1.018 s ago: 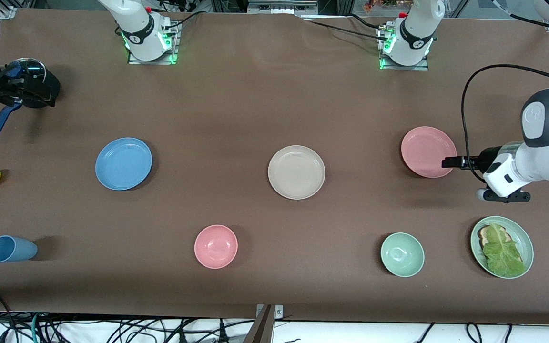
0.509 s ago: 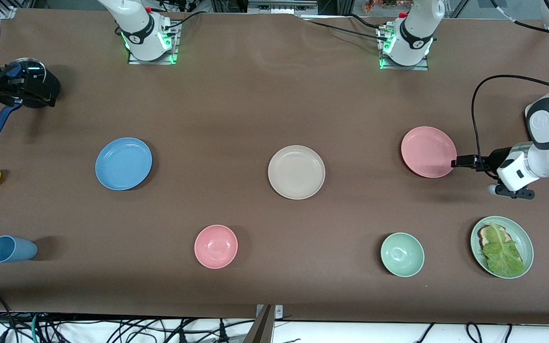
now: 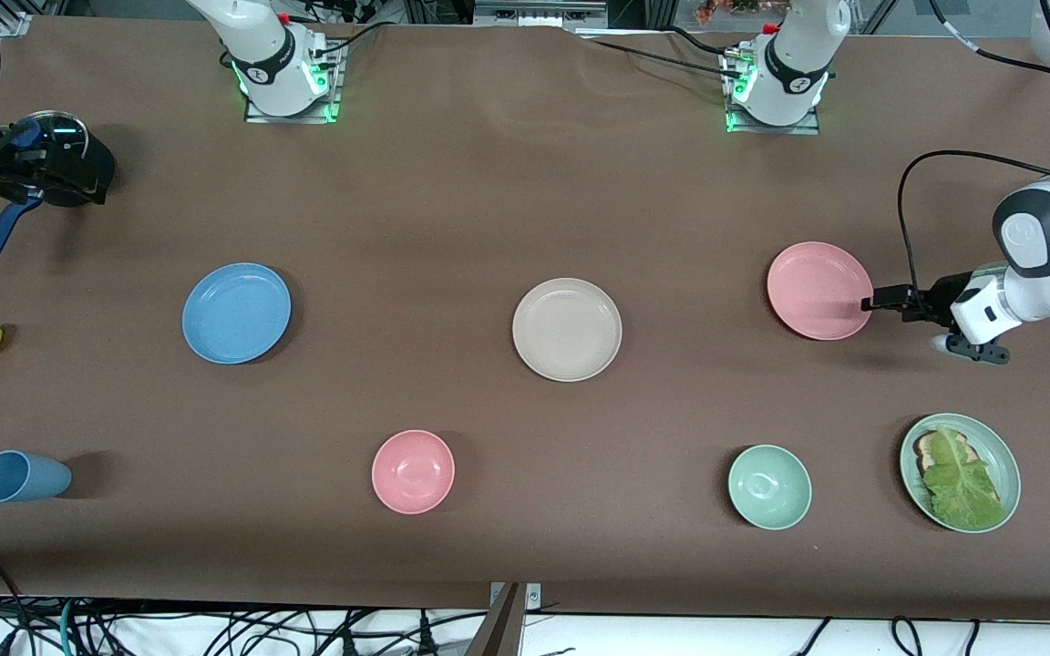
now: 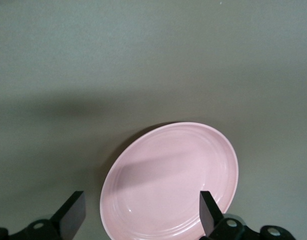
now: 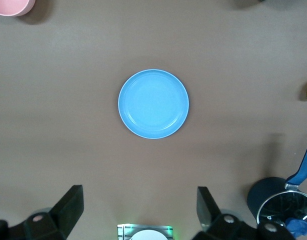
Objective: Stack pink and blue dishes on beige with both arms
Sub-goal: 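Lower the left gripper and close it on the pink plate rim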
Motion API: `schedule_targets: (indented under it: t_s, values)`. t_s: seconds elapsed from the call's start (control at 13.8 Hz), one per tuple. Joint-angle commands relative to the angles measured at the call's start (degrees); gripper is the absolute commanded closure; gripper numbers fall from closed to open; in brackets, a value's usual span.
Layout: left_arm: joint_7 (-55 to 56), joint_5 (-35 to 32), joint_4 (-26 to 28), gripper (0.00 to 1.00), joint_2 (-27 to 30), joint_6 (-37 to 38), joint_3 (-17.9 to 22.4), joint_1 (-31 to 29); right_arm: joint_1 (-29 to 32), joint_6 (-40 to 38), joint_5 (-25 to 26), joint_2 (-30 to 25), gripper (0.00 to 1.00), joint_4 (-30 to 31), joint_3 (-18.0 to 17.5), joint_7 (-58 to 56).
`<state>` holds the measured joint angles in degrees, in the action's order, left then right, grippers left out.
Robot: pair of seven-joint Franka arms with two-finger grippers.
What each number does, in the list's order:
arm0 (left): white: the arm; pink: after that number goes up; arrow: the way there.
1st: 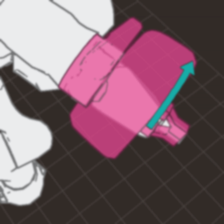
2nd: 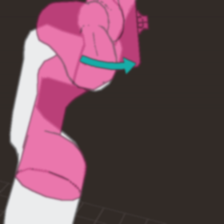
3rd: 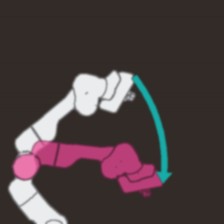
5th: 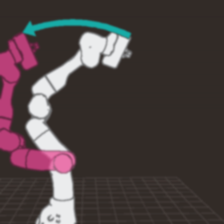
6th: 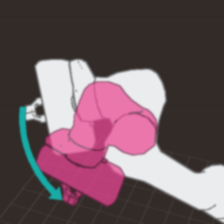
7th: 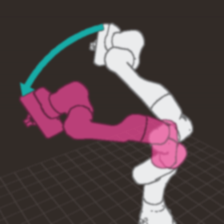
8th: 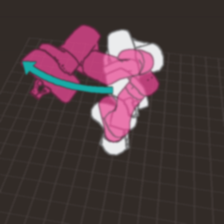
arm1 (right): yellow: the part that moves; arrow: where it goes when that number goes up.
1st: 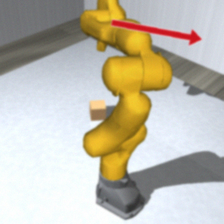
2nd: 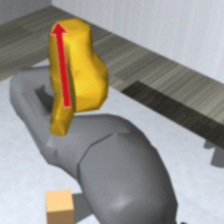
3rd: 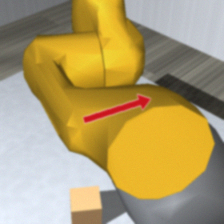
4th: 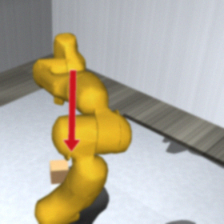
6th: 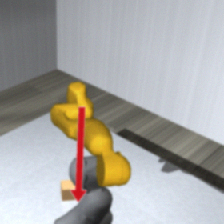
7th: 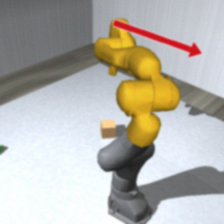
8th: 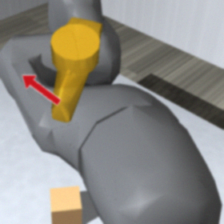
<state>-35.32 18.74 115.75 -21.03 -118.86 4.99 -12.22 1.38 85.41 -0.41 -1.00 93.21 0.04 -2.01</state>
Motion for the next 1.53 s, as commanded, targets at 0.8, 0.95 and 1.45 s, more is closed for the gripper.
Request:
schedule_targets:
  t_s: [0.8, 0.95, 1.45]
  values:
    - [-9.07, 4.02, 11.25, 0.00, 1.52, -10.43, 1.34, -2.37, 0.11, -1.13, -0.47, 0.03, 0.00, -0.49, -0.22, 0.60]
    - [-9.07, 5.16, 12.30, 0.00, 1.52, -11.13, 1.34, -2.46, 0.11, -1.13, -0.47, 0.03, 0.00, -0.49, -0.22, 0.60]
    - [-9.07, 9.29, 15.73, 0.00, 1.61, -12.54, 1.34, -2.54, 0.11, -0.69, -0.82, 0.47, 0.00, -0.49, -0.22, 0.78]
